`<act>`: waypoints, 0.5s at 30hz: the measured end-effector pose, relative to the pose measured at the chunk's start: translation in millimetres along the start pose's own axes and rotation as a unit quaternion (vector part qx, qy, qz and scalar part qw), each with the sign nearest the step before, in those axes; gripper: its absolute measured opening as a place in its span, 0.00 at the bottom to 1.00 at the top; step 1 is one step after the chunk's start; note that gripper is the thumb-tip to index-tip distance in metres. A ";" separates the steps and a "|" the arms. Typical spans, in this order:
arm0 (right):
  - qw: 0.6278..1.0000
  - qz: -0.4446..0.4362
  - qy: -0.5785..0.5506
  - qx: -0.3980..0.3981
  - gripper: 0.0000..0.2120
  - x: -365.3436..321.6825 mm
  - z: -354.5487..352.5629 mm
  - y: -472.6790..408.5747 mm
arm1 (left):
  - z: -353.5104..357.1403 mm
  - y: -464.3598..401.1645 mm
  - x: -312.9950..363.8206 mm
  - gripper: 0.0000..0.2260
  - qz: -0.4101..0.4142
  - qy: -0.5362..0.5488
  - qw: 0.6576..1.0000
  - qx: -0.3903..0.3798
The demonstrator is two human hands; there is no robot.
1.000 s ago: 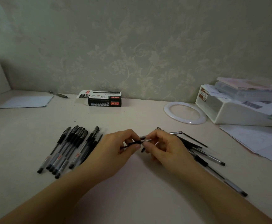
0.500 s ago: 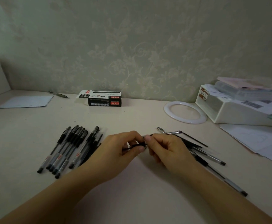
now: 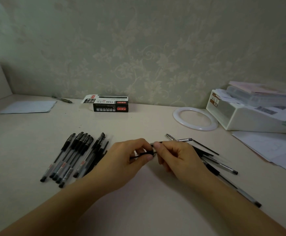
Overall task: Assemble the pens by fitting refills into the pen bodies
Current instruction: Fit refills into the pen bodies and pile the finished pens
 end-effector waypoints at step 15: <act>1.000 0.021 -0.013 -0.012 0.18 6.4 3.6 -2.2 | -13.6 -1.7 2.5 0.04 0.015 -0.025 0.999 0.040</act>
Point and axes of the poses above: each hand's wrist, its own y-axis away from the middle knuckle, its own z-axis out of the palm, x = y × z, the point moved 10 cm from there along -y, towards the middle knuckle, and after that the axes turned 15 degrees about -y, right-handed, at the moved point
